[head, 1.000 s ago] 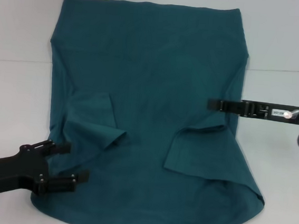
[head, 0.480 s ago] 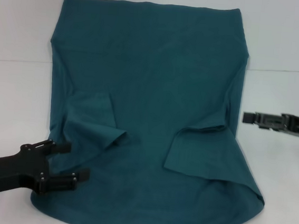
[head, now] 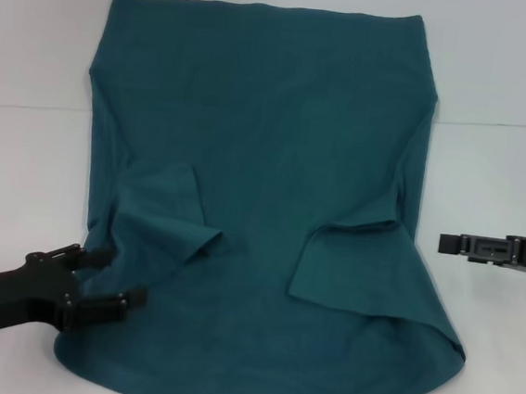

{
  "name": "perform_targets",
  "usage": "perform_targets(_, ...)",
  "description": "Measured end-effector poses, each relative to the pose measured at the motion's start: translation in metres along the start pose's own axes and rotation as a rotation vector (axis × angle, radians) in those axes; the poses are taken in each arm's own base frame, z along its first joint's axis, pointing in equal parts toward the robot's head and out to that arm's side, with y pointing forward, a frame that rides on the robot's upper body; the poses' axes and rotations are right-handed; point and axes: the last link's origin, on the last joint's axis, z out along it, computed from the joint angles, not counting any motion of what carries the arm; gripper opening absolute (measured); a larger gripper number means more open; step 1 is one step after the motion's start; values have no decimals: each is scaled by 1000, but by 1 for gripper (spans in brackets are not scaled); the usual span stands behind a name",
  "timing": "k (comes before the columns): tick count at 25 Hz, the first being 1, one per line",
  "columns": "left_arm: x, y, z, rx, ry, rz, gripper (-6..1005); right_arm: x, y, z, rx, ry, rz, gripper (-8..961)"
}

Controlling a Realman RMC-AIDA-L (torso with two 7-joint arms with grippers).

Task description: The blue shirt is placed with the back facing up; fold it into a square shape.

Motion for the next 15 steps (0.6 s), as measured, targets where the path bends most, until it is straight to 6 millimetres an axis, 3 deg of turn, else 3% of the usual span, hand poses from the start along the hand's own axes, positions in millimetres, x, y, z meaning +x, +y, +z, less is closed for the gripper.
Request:
perform_targets(6, -3, -5, -2, 36, -11, -41, 902, 0, 8, 13, -21, 0, -23, 930)
perform_targets(15, -13, -7, -18, 77, -57, -64, 895, -4, 8, 14, -14, -18, -28, 931)
